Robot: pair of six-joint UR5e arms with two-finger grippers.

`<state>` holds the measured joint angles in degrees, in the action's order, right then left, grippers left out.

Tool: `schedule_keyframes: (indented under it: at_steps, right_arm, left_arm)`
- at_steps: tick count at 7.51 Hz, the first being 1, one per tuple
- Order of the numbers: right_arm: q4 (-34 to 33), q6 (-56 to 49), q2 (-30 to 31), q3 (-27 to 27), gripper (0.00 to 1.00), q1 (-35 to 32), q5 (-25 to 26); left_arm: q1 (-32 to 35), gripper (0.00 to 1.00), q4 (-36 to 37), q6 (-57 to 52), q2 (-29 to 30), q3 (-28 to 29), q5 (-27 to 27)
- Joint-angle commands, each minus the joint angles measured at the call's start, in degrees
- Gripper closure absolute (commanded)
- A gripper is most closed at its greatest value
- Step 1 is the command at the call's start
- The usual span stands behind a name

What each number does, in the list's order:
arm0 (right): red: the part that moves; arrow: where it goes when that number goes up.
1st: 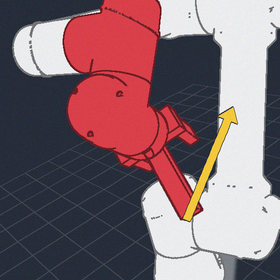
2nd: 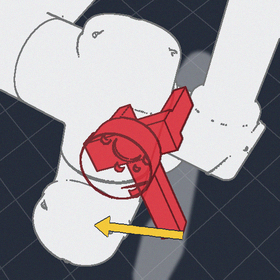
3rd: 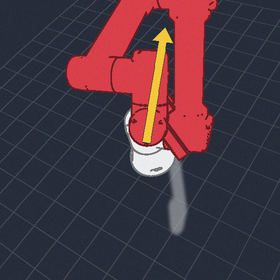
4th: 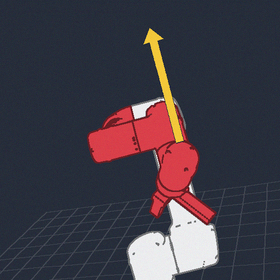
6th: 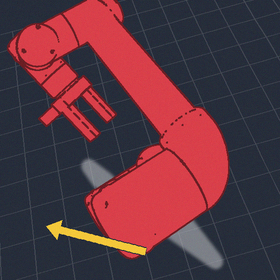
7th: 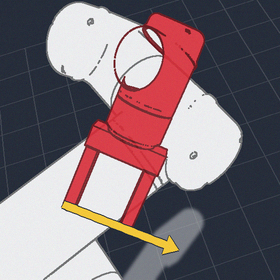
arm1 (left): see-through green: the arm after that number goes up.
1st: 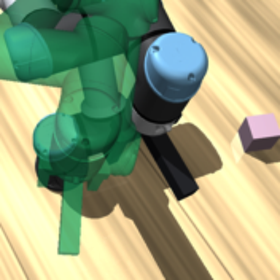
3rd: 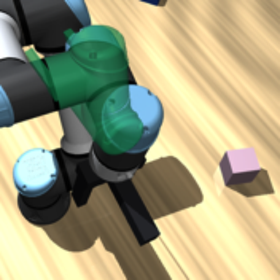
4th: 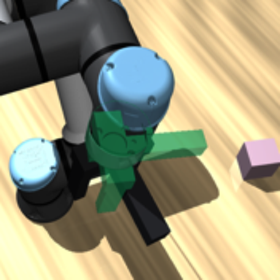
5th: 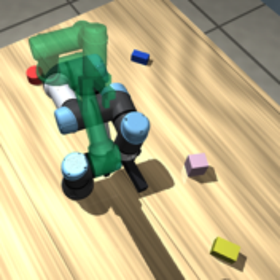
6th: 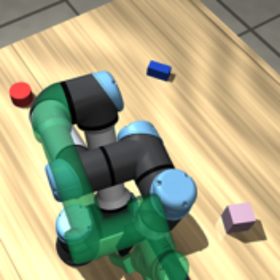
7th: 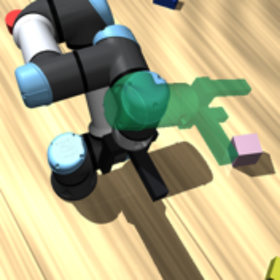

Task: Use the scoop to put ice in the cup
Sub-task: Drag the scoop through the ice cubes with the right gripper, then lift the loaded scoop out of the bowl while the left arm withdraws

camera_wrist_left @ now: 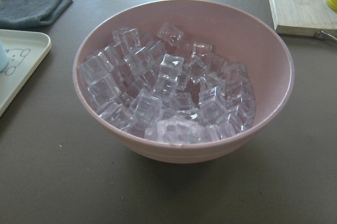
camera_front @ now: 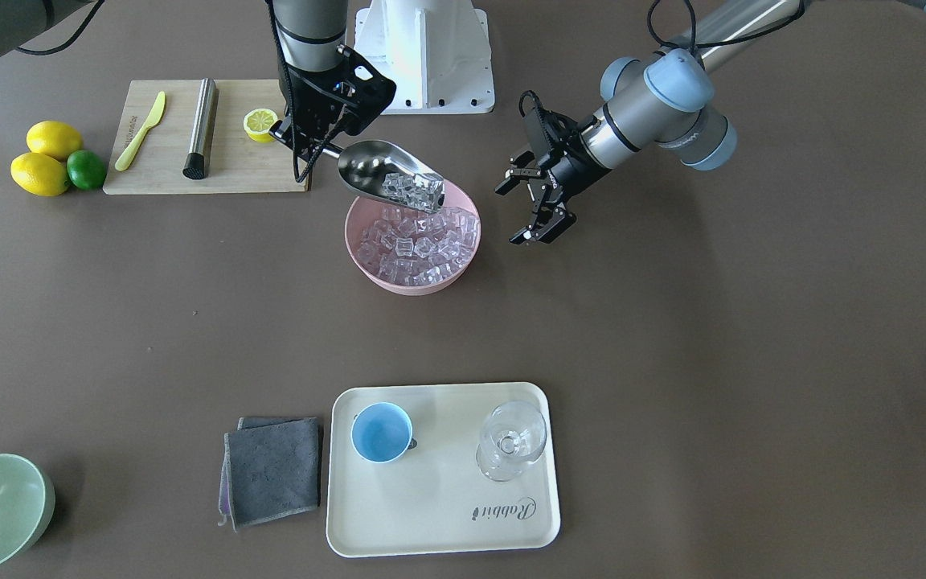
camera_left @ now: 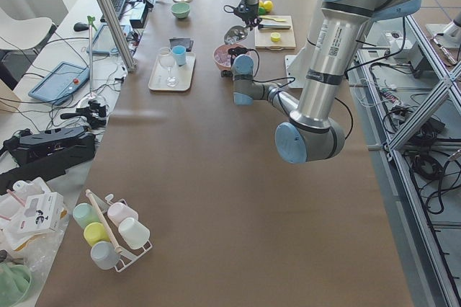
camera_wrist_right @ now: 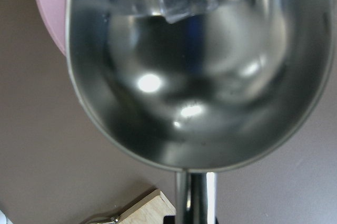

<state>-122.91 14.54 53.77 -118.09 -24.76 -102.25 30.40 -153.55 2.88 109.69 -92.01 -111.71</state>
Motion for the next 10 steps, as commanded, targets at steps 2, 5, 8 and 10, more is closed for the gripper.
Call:
schedule_keyframes:
  at_steps: [2,5,8,10]
  right_arm:
    - [5.4,16.9,3.3,-2.3,1.00,-1.8,-3.0]
    - [7.6,37.5,4.5,-1.4,1.00,-3.1,-6.6]
    - [7.6,38.5,5.1,-0.5,1.00,-3.2,-11.6]
    - [7.4,37.1,5.1,0.3,1.00,-5.2,-17.1]
  left_arm:
    - [11.9,0.02,2.8,-0.2,-7.5,-1.1,-21.2]
    - [17.4,0.02,3.0,-0.2,-13.4,-1.3,-27.1]
    - [24.5,0.02,8.0,-0.2,-23.1,-2.3,-28.1]
    - [27.5,0.02,18.0,-0.2,-25.6,-4.4,-30.9]
